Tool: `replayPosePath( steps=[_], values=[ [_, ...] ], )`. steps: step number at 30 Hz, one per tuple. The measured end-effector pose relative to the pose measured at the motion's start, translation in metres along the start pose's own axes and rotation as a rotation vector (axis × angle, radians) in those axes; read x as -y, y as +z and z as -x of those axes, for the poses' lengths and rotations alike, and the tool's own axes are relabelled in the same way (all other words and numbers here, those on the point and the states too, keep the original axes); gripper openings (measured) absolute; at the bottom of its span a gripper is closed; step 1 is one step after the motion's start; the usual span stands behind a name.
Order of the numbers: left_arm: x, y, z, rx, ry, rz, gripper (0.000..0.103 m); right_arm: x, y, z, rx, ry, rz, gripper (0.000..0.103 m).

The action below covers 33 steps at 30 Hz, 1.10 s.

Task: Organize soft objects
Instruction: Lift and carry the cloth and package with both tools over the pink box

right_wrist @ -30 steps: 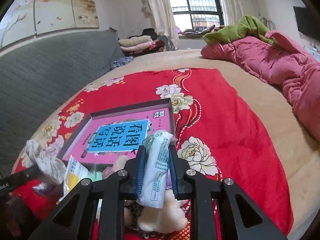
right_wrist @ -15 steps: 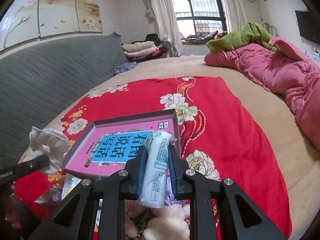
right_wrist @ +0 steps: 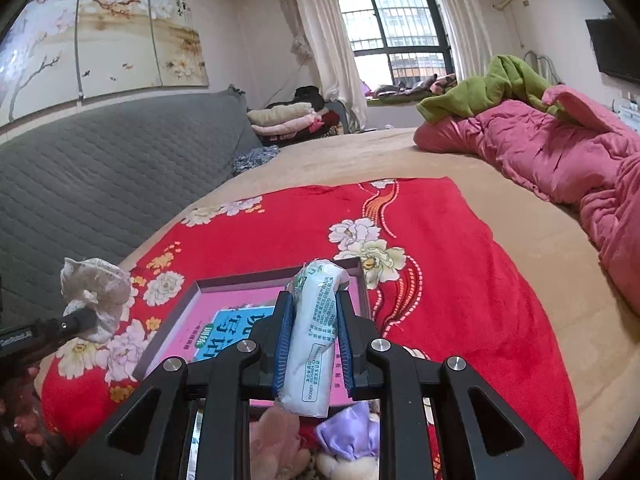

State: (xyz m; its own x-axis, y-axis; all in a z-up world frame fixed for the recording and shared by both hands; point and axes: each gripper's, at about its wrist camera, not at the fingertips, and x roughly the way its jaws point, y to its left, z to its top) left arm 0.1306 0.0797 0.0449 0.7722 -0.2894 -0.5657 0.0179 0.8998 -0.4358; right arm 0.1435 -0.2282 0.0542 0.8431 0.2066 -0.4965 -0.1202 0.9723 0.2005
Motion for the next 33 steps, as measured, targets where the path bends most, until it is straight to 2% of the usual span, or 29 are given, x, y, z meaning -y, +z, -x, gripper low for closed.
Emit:
replayPosePath(
  steps=[8,17,33],
  values=[
    [-0.014,0.008,-0.021,-0.025,0.048,0.000,0.011,-0.004,0.005,-0.022,-0.030,0.020,0.035,0.021],
    [-0.026,0.005,-0.054,-0.100,0.089,0.008,0.011,0.001,0.006,-0.046,-0.071,0.019,0.038,0.021],
    [-0.036,-0.011,-0.097,-0.241,0.099,0.017,0.011,0.013,0.003,-0.071,-0.135,0.055,0.009,0.022]
  ],
)
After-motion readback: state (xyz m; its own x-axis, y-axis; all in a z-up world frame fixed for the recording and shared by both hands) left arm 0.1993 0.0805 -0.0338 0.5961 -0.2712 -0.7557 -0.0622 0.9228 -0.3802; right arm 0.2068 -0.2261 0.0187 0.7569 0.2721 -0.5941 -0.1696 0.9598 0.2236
